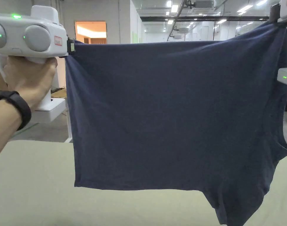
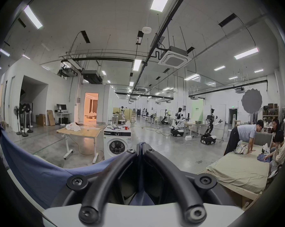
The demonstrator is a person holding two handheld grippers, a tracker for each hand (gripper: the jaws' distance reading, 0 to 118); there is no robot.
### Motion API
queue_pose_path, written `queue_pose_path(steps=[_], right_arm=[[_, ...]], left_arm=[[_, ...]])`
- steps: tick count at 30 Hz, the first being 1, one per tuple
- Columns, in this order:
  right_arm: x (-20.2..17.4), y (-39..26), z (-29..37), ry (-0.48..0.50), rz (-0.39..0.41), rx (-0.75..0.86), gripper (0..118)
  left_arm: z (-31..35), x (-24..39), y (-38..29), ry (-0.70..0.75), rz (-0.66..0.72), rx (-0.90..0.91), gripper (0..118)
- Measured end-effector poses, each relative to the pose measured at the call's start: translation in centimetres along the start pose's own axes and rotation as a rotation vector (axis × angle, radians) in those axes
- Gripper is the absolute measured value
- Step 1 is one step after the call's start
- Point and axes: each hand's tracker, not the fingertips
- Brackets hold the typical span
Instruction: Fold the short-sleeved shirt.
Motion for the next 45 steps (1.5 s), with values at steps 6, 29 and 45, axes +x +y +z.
queue_pose_path(steps=[6, 29, 45], right_arm=[[-0.1, -2.7, -1.2, 0.023, -0.025, -0.022, 0], [4.8, -31.7, 21.6, 0.285, -0.095, -0.260, 0], [7.6, -47.7, 43.1, 0.108, -0.345, -0.501, 0]], left_arm=[[-1.6, -0.6, -1.3, 0.004, 0.031, -0.050, 0], [18.0, -9.8, -25.0, -0.301, 0.276, -0.304, 0], [34.9, -9.9, -36.0, -0.204, 0.245, -0.566, 0]])
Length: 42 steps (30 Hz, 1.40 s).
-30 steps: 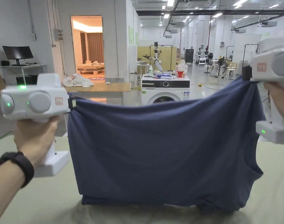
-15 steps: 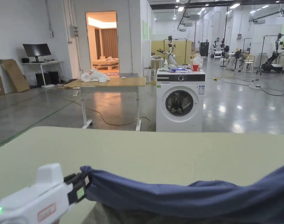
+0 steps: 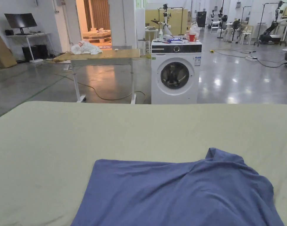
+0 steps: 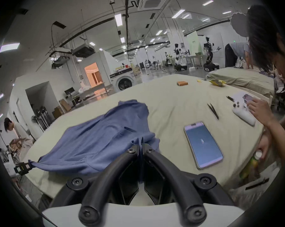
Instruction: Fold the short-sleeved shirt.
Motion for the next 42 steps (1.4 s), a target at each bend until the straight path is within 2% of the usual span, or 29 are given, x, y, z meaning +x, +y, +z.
queue_pose_path(steps=[4, 5, 6, 7, 8, 9, 10, 11, 12, 15, 18, 20, 23, 27, 28, 30, 31, 32, 34, 35, 36, 39, 42], right_arm=[[0.4, -1.7, -1.0, -0.028, 0.022, -0.037, 1], [0.5, -2.0, -1.4, -0.040, 0.046, -0.047, 5], [0.8, -2.1, -1.6, -0.044, 0.057, -0.054, 14], [0.9, -2.2, -1.9, -0.050, 0.065, -0.075, 34], [0.9, -2.5, -2.1, -0.057, 0.068, -0.083, 34], [1.1, -2.7, -2.1, -0.062, 0.068, -0.087, 42], [1.5, -2.9, -2.0, -0.073, 0.067, -0.104, 54], [1.7, -3.1, -1.6, -0.084, 0.052, -0.094, 64], [2.0, -3.1, -1.3, -0.086, 0.042, -0.084, 63], [1.9, -1.9, 0.3, -0.083, 0.041, -0.031, 63], [0.3, 0.3, 1.7, -0.032, 0.123, 0.067, 63], [-1.4, 2.0, 2.6, 0.028, 0.162, 0.130, 63], [-3.8, 3.9, 3.2, 0.095, 0.171, 0.208, 63], [-6.4, 5.6, 3.1, 0.213, 0.178, 0.231, 62], [-7.0, 5.9, 3.1, 0.221, 0.198, 0.232, 61], [-8.2, 6.3, 3.1, 0.227, 0.256, 0.251, 44], [-8.6, 6.4, 3.1, 0.225, 0.282, 0.257, 35], [-9.0, 6.4, 3.0, 0.223, 0.297, 0.259, 22], [-9.3, 6.3, 2.8, 0.235, 0.302, 0.257, 5], [-9.4, 6.3, 2.7, 0.241, 0.301, 0.254, 3], [-9.4, 6.3, 2.6, 0.249, 0.294, 0.246, 3], [-9.6, 6.3, 2.6, 0.270, 0.285, 0.234, 0], [-10.1, 6.2, 2.7, 0.248, 0.319, 0.242, 0]], left_arm=[[-0.6, 0.6, -0.8, 0.007, -0.040, -0.020, 0], [-0.7, 0.6, -0.9, 0.009, -0.041, -0.026, 0], [-0.9, 0.6, -1.1, 0.012, -0.045, -0.026, 16], [-1.0, 0.6, -1.3, 0.013, -0.047, -0.025, 25], [-1.2, 0.6, -1.4, 0.025, -0.053, -0.034, 33], [-1.3, 0.6, -1.6, 0.036, -0.060, -0.040, 33], [-1.2, 0.6, -1.8, 0.037, -0.066, -0.035, 47], [-1.1, 0.3, -1.5, 0.033, -0.045, -0.059, 73], [-0.3, 0.1, -1.7, 0.020, -0.049, -0.031, 82], [1.7, 1.9, -0.8, 0.041, -0.118, 0.045, 83], [4.2, 4.9, -0.2, 0.078, -0.200, 0.173, 83], [6.2, 6.7, 0.4, 0.077, -0.213, 0.278, 83], [8.6, 8.2, 0.5, 0.025, -0.217, 0.413, 83], [9.7, 9.8, 1.5, -0.002, -0.206, 0.450, 82], [10.0, 10.1, 1.7, -0.010, -0.216, 0.457, 81], [10.3, 10.8, 1.4, -0.022, -0.250, 0.474, 76], [10.0, 11.4, 1.1, -0.007, -0.272, 0.477, 69], [9.6, 11.9, 1.0, 0.009, -0.291, 0.476, 53], [9.4, 12.1, 1.4, 0.005, -0.294, 0.449, 24], [9.5, 12.1, 1.6, -0.001, -0.283, 0.443, 11], [9.6, 11.8, 1.7, -0.011, -0.270, 0.445, 3], [9.9, 12.1, 1.5, -0.017, -0.270, 0.454, 0], [9.9, 12.2, 1.7, -0.015, -0.283, 0.446, 0]])
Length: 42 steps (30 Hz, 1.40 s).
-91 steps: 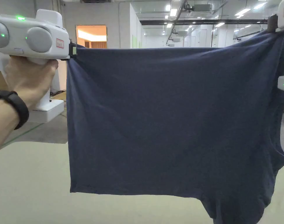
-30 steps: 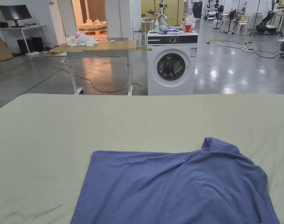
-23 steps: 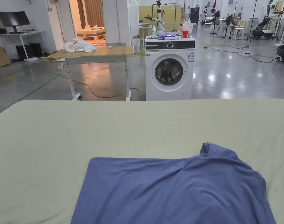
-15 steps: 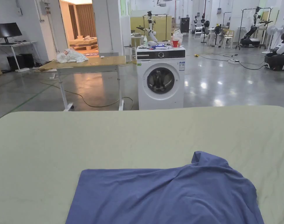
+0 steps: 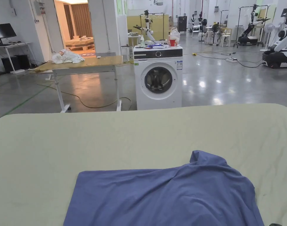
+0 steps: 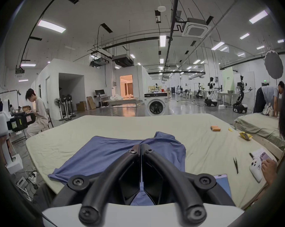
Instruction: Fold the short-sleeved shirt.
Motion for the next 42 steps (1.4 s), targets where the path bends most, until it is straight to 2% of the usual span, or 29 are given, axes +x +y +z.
queue_pose_path(steps=[5, 10, 12, 14, 15, 16, 18, 22, 27, 28, 29, 31, 33, 34, 37, 38, 40, 41, 42], right_arm=[[0.0, 0.2, 0.2, -0.005, -0.013, 0.024, 0], [-0.1, -0.1, 0.2, -0.031, 0.016, -0.004, 0], [0.3, -0.8, 0.4, -0.029, -0.002, -0.009, 0], [0.7, -1.6, 0.5, -0.023, -0.029, -0.027, 0], [0.9, -1.9, 0.6, -0.023, -0.034, -0.036, 0], [0.8, -1.9, 0.7, -0.025, -0.035, -0.044, 0], [0.9, -2.4, 0.8, -0.037, -0.042, -0.064, 0], [1.5, -2.8, 0.8, -0.032, -0.094, -0.096, 0], [1.6, -2.7, 1.1, -0.058, -0.100, -0.110, 0], [1.9, -2.8, 1.2, -0.061, -0.103, -0.116, 0], [2.0, -3.0, 1.4, -0.068, -0.105, -0.121, 0], [2.3, -3.4, 1.8, -0.093, -0.103, -0.140, 0], [2.8, -4.0, 2.2, -0.121, -0.107, -0.153, 0], [3.1, -4.4, 2.3, -0.137, -0.119, -0.169, 0], [4.6, -5.9, 2.4, -0.217, -0.161, -0.236, 0], [5.1, -6.5, 2.2, -0.237, -0.171, -0.271, 10], [6.4, -8.4, 1.7, -0.250, -0.158, -0.353, 47], [6.7, -9.4, 1.6, -0.250, -0.153, -0.378, 62], [6.9, -10.1, 1.5, -0.263, -0.158, -0.408, 62]], left_arm=[[-0.3, -0.3, -0.1, 0.007, -0.003, -0.017, 0], [-1.0, -1.6, -0.6, 0.037, 0.015, -0.085, 0], [-1.9, -2.7, -1.3, 0.065, 0.044, -0.148, 26], [-3.3, -4.7, -2.7, 0.065, 0.072, -0.268, 69], [-4.1, -5.5, -3.8, 0.079, 0.085, -0.321, 78], [-5.2, -6.1, -4.8, 0.091, 0.095, -0.392, 79], [-6.8, -7.2, -7.3, 0.125, 0.108, -0.483, 79], [-9.3, -8.9, -10.9, 0.079, 0.151, -0.613, 79], [-12.4, -9.6, -12.6, 0.031, 0.194, -0.700, 73], [-13.3, -9.6, -12.9, 0.041, 0.194, -0.724, 67], [-13.6, -9.6, -13.0, 0.049, 0.194, -0.724, 53], [-13.5, -9.9, -12.4, 0.046, 0.201, -0.710, 44], [-13.6, -9.8, -12.0, 0.035, 0.189, -0.711, 15], [-13.5, -9.8, -11.8, -0.006, 0.196, -0.717, 6], [-14.6, -6.4, -12.8, -0.022, 0.051, -0.782, 6], [-14.7, -5.1, -13.3, -0.002, 0.003, -0.781, 6], [-15.5, -4.8, -13.2, 0.000, 0.004, -0.798, 6], [-15.6, -5.0, -13.0, 0.001, 0.008, -0.799, 6], [-15.8, -5.2, -13.0, 0.001, 0.015, -0.806, 6]])
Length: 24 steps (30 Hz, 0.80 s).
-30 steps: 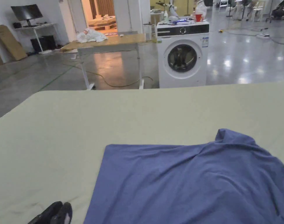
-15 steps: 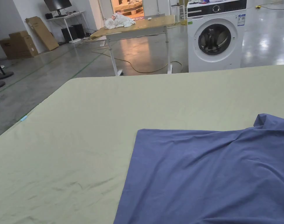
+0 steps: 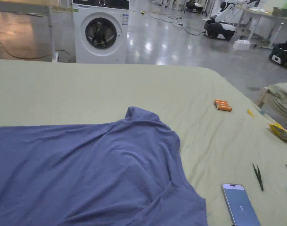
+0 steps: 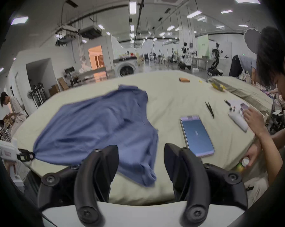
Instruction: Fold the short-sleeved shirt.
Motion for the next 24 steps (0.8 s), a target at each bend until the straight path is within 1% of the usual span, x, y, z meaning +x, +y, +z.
queue_pose_path(steps=[1, 2, 5, 6, 7, 8, 9, 10, 12, 14, 16, 18, 19, 21, 23, 24], right_arm=[[0.2, -0.6, -0.6, -0.018, -0.011, -0.037, 62], [0.6, -1.4, -1.3, -0.013, -0.019, -0.073, 62], [0.9, -2.4, -3.1, -0.010, -0.026, -0.105, 61], [1.0, -2.6, -3.5, -0.013, -0.041, -0.121, 58], [1.2, -2.7, -4.1, -0.001, -0.062, -0.142, 51], [1.4, -2.8, -4.7, 0.018, -0.093, -0.167, 34], [1.5, -2.9, -5.1, 0.042, -0.102, -0.174, 21], [1.6, -3.0, -5.3, 0.060, -0.103, -0.168, 15], [1.3, -2.9, -5.5, 0.049, -0.081, -0.174, 9], [0.9, -2.4, -4.8, 0.047, -0.028, -0.153, 9], [0.8, -1.7, -3.9, 0.051, -0.002, -0.133, 8], [0.8, -0.7, -3.0, 0.058, -0.003, -0.089, 8], [0.9, 0.1, -2.8, 0.070, -0.008, -0.062, 8], [0.9, 1.9, -2.9, 0.060, -0.030, -0.001, 8], [0.7, 4.2, -4.3, 0.089, -0.043, 0.032, 8], [0.6, 5.2, -5.3, 0.082, -0.039, 0.028, 8]], left_arm=[[0.1, -0.3, 0.3, -0.005, 0.012, -0.006, 6], [0.2, -0.6, 0.5, -0.009, 0.025, -0.011, 6], [0.2, -0.8, 0.9, -0.016, 0.047, -0.021, 6], [0.2, -0.8, 0.9, -0.017, 0.053, -0.021, 6], [0.3, -0.9, 0.9, -0.018, 0.063, -0.019, 6], [0.5, -0.7, 0.8, -0.018, 0.069, -0.015, 6], [0.6, -0.7, 0.8, -0.017, 0.072, -0.013, 6], [0.7, -0.6, 0.8, -0.016, 0.076, -0.011, 6], [0.8, -0.4, 1.0, -0.014, 0.080, -0.012, 6], [1.2, -0.1, 1.2, -0.010, 0.078, -0.013, 6], [2.2, -0.2, 1.4, -0.018, 0.064, -0.001, 6], [3.4, -1.1, 2.3, -0.052, 0.098, 0.022, 5], [4.5, -1.2, 2.8, -0.057, 0.103, 0.062, 5], [5.5, -2.2, 3.1, -0.042, 0.094, 0.145, 5], [5.7, -3.7, 6.1, -0.068, 0.126, 0.188, 5], [5.3, -4.7, 6.9, -0.088, 0.139, 0.215, 5]])
